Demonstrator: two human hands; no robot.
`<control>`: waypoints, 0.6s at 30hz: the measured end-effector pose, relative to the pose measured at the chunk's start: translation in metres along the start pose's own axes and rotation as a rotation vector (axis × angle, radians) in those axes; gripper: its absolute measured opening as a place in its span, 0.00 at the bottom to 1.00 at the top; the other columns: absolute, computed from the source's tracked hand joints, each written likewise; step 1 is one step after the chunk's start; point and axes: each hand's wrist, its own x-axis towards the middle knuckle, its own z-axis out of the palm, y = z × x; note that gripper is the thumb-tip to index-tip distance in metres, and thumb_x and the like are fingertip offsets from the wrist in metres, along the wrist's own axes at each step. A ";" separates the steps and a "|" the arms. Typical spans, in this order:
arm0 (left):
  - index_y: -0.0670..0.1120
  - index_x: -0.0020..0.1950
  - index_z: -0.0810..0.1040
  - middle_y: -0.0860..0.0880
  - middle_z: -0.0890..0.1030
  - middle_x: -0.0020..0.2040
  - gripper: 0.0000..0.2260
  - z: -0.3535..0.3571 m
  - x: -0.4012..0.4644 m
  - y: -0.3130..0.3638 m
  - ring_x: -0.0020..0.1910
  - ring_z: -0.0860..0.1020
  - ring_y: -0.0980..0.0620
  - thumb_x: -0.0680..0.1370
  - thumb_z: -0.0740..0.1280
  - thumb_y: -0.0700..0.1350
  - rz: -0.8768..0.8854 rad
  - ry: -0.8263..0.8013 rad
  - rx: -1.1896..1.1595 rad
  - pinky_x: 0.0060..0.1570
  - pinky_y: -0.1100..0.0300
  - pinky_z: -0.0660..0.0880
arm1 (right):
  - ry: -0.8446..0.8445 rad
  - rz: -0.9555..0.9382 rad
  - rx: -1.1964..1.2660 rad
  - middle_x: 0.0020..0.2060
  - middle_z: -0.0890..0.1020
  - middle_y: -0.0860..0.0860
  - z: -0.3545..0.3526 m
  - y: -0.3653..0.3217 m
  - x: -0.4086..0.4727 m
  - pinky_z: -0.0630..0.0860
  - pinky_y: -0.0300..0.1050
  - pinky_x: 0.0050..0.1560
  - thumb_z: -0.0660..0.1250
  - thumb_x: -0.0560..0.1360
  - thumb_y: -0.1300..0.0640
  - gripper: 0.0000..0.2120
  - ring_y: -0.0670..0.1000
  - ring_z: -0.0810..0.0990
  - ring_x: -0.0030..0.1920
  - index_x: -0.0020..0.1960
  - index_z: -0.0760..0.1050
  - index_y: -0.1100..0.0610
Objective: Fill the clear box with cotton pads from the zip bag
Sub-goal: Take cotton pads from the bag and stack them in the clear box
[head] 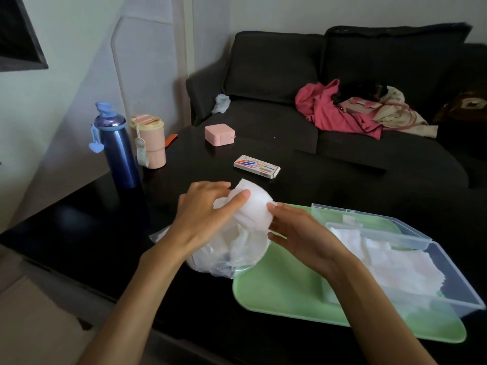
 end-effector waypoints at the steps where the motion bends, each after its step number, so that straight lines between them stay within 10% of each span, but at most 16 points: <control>1: 0.54 0.53 0.80 0.61 0.74 0.63 0.19 -0.002 0.000 0.003 0.66 0.64 0.60 0.73 0.62 0.66 0.050 0.026 0.044 0.62 0.56 0.54 | 0.003 -0.006 0.022 0.39 0.81 0.48 -0.002 -0.002 -0.003 0.74 0.39 0.46 0.65 0.76 0.56 0.07 0.45 0.80 0.40 0.39 0.77 0.52; 8: 0.51 0.42 0.81 0.57 0.83 0.37 0.04 0.014 -0.004 0.034 0.38 0.80 0.63 0.74 0.69 0.50 0.056 -0.096 -0.470 0.38 0.67 0.76 | 0.052 -0.037 0.147 0.48 0.84 0.51 -0.021 -0.016 -0.026 0.81 0.44 0.47 0.65 0.76 0.54 0.06 0.50 0.83 0.48 0.48 0.78 0.55; 18: 0.46 0.51 0.81 0.52 0.84 0.41 0.06 0.077 -0.005 0.084 0.39 0.81 0.60 0.75 0.69 0.45 -0.138 -0.232 -0.838 0.34 0.67 0.77 | 0.212 -0.056 0.232 0.47 0.84 0.54 -0.080 -0.025 -0.068 0.80 0.42 0.42 0.70 0.70 0.49 0.15 0.51 0.84 0.47 0.51 0.82 0.58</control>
